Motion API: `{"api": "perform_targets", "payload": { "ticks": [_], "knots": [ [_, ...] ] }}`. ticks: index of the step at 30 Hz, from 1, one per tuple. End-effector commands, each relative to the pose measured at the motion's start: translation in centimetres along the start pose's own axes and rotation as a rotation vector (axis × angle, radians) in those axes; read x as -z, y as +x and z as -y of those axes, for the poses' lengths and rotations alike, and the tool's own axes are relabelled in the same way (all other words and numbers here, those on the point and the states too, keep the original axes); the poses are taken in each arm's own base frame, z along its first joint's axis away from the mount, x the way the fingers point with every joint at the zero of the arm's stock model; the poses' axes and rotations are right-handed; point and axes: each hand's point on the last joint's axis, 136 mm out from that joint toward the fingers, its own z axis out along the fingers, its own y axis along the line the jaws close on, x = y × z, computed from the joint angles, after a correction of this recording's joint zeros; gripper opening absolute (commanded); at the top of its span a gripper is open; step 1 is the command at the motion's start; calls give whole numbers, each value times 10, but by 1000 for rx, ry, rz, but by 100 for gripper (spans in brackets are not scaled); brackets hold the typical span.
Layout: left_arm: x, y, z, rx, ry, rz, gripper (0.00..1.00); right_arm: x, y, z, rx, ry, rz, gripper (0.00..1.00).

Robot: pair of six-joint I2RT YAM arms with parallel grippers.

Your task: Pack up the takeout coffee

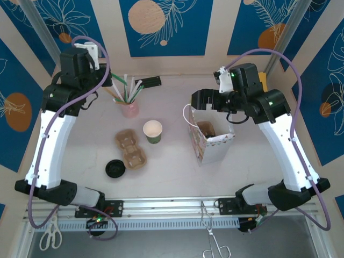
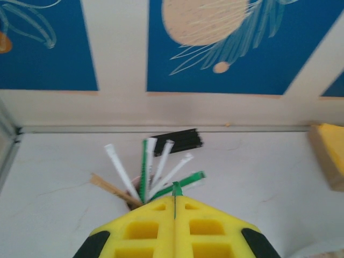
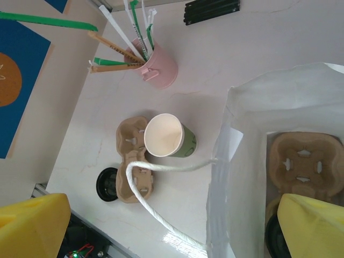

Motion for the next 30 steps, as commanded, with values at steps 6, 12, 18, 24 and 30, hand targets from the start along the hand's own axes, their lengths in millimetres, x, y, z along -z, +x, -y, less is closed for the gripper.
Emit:
{"api": "perform_targets", "payload": {
  "ticks": [6, 12, 18, 24, 30],
  "knots": [
    [48, -30, 86, 95, 382, 100, 0, 31, 18, 24, -48, 81, 63, 99],
    [64, -32, 140, 87, 536, 94, 0, 50, 30, 39, -85, 128, 108, 99],
    [70, -25, 188, 29, 614, 80, 0, 63, 40, 54, -120, 174, 139, 99],
    [59, -1, 236, -80, 627, 26, 0, 79, 47, 74, -165, 254, 185, 99],
    [38, 32, 270, -208, 586, -41, 0, 101, 50, 91, -207, 326, 265, 99]
  ]
}}
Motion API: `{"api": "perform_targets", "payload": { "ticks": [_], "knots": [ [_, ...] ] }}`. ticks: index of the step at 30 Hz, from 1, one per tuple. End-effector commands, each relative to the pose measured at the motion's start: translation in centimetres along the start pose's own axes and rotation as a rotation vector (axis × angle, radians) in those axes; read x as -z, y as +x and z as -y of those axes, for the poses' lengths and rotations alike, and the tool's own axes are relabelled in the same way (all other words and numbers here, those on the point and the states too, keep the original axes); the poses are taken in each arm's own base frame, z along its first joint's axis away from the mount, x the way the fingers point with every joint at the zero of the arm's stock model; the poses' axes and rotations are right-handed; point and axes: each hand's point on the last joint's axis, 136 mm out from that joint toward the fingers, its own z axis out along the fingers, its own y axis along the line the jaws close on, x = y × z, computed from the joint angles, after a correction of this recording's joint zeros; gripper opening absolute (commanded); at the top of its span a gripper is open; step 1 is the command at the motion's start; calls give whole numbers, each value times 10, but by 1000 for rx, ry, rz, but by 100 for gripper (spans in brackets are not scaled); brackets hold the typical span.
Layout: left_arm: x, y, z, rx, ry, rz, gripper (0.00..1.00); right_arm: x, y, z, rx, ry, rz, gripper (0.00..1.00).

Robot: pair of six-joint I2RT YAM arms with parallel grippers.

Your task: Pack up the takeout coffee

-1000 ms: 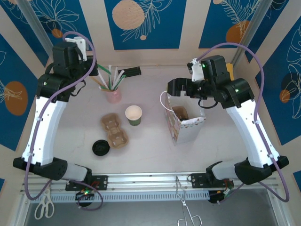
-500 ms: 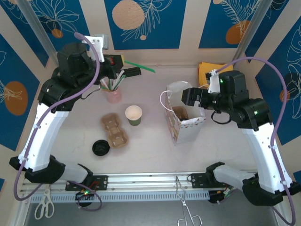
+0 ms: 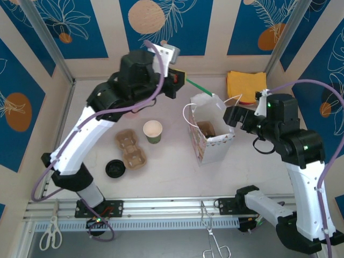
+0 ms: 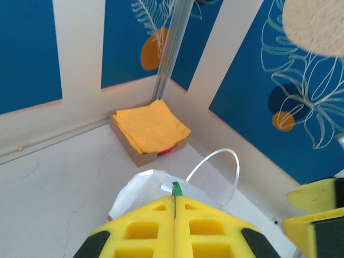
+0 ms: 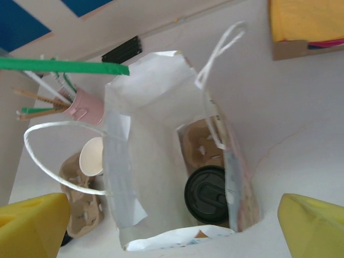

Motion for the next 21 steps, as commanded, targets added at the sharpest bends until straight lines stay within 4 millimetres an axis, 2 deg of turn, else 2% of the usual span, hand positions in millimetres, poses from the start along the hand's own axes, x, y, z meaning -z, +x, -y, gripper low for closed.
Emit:
{"api": "perform_targets", "payload": {
  "ticks": [1, 6, 21],
  "knots": [
    [-11, 13, 3, -86, -59, -45, 0, 8, 2, 16, -33, 54, 31, 99],
    [-42, 38, 5, -172, -119, -119, 0, 14, 2, 22, -51, 66, 59, 99],
    [-127, 105, 8, -383, -205, -269, 0, 7, 4, 25, -76, 55, 44, 99]
  ]
}}
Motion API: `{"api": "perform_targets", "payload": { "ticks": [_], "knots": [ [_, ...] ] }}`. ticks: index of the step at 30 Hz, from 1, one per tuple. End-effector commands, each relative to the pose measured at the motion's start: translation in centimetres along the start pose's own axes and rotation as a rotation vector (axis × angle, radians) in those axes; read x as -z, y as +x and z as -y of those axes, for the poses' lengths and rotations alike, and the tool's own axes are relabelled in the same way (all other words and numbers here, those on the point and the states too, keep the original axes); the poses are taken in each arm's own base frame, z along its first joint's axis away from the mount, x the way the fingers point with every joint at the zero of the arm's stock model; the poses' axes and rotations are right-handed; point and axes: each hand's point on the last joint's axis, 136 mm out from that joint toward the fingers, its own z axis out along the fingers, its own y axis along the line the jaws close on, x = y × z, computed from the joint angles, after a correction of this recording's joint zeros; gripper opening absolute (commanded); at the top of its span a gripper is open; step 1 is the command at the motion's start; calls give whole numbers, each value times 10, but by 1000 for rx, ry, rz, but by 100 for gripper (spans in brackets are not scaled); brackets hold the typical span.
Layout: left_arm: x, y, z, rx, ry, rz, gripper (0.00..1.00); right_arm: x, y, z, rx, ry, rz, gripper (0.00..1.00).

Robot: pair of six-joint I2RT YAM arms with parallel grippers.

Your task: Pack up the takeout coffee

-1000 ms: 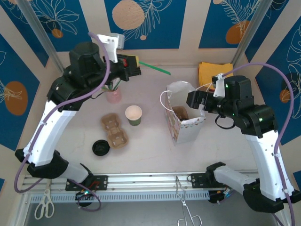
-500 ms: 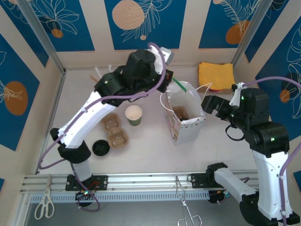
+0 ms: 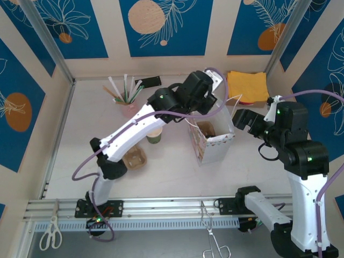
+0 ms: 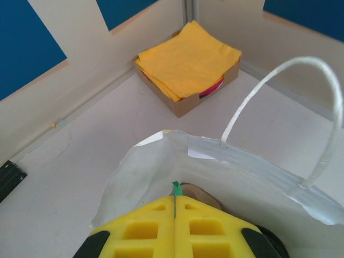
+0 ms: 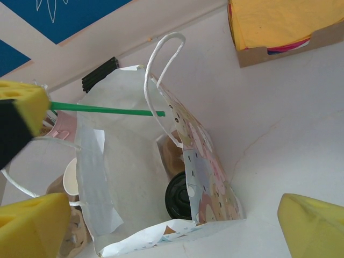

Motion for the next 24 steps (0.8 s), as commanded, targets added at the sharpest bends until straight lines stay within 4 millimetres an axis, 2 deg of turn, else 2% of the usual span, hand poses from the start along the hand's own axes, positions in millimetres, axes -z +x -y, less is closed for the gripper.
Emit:
{"api": "perform_targets", "payload": {
  "ticks": [1, 2, 4, 6, 11, 12, 14, 18, 22, 24],
  "knots": [
    [-8, 3, 2, -53, -28, -12, 0, -4, 3, -2, -7, -18, -15, 99],
    [-12, 5, 3, -56, -30, -17, 1, -5, 3, -2, -8, -20, -19, 99],
    [-14, 5, 5, -56, -22, -20, 11, -7, 3, -2, -11, -18, -24, 99],
    [-12, 2, 6, -48, -13, -8, 31, -10, 1, -2, -15, -17, -27, 99],
    [3, -11, 3, -25, -4, 32, 41, -15, -5, -3, -33, -17, -26, 99],
    [8, -14, 2, -15, 2, 42, 43, -16, -7, -3, -39, -15, -26, 99],
    [21, -23, 0, 7, 13, 72, 53, -18, -13, -3, -48, -9, -22, 99],
    [53, -42, -9, 44, 23, 139, 55, -21, -30, -3, -50, 5, 2, 99],
    [81, -48, -26, 62, -1, 167, 71, -30, -54, -4, -69, 21, 14, 99],
    [96, -48, -37, 84, -20, 173, 88, -38, -66, -6, -82, 15, 15, 99]
  ]
}}
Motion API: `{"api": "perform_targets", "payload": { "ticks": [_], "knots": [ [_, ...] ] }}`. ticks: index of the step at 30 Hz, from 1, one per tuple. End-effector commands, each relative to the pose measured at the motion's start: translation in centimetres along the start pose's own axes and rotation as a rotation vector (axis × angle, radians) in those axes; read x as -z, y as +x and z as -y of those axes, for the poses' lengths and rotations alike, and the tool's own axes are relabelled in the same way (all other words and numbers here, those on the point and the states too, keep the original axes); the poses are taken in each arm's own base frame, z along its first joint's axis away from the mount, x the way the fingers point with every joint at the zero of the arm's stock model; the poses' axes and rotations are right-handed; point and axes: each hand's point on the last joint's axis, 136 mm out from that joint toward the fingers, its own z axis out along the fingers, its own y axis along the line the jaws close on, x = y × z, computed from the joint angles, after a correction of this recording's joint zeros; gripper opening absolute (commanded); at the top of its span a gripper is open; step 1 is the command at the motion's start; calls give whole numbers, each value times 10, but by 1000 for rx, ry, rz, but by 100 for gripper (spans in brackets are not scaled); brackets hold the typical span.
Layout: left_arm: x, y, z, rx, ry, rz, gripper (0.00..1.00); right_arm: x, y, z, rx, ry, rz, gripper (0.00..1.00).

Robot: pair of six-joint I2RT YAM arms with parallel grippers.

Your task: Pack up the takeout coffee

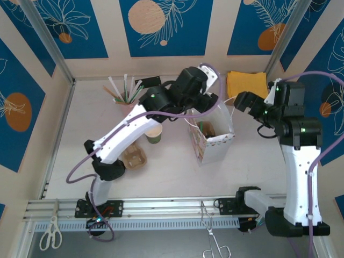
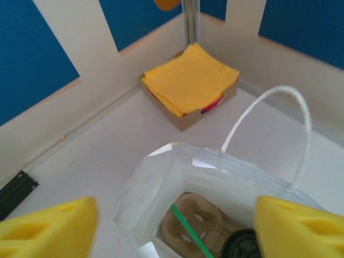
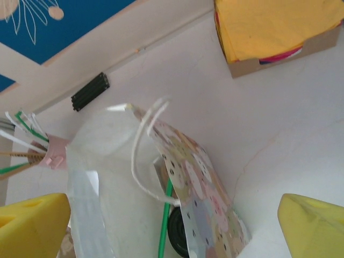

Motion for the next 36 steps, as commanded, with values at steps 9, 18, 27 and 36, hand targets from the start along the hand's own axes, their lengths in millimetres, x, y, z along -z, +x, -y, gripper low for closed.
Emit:
{"api": "perform_targets", "payload": {
  "ticks": [9, 18, 27, 36],
  "knots": [
    [84, -1, -64, 151, -83, 80, 100, -47, -76, -2, -78, 5, 25, 99],
    [97, 45, -80, 215, -108, 17, 100, -141, -106, 34, -118, 73, -89, 86],
    [93, 91, -79, 294, -95, -89, 100, -244, -102, 72, -86, 195, -232, 74],
    [107, 109, -93, 343, -151, -133, 100, -331, -92, 109, -81, 266, -292, 73]
  ]
}}
